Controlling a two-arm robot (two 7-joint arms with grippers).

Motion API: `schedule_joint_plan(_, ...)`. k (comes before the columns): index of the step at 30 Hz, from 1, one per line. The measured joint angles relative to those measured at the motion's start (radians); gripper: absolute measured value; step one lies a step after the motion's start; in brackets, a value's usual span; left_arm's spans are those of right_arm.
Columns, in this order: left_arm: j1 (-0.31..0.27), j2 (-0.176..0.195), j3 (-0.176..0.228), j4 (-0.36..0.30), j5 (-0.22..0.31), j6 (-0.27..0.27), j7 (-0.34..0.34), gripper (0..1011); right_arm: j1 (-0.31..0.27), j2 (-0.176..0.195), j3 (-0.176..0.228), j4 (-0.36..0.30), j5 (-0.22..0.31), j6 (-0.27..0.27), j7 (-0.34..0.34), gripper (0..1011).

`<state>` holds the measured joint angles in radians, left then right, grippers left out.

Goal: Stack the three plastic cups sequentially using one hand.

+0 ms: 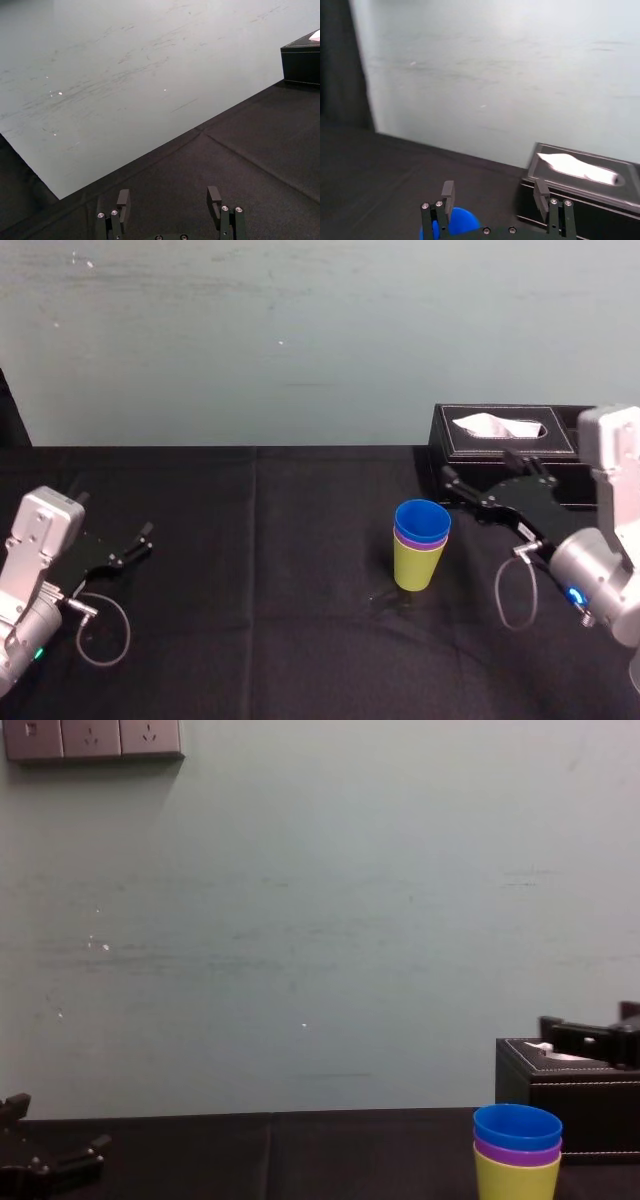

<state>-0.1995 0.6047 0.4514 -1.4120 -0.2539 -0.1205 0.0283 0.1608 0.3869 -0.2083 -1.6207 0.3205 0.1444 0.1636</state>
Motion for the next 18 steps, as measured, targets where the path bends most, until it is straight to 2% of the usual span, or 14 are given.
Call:
schedule_joint_plan(4,0.0,0.0,0.0,0.0,0.0,0.0,0.0,1000,-0.066,-0.036,0.046,-0.017,-0.023,-0.028,-0.089,1004)
schedule_joint_plan(11,0.0,0.0,0.0,0.0,0.0,0.0,0.0,1000,-0.154,-0.084,0.092,-0.029,-0.059,-0.04,-0.191,1004)
schedule_joint_plan(18,0.0,0.0,0.0,0.0,0.0,0.0,0.0,1000,-0.19,-0.107,0.118,-0.022,-0.081,-0.033,-0.221,1004)
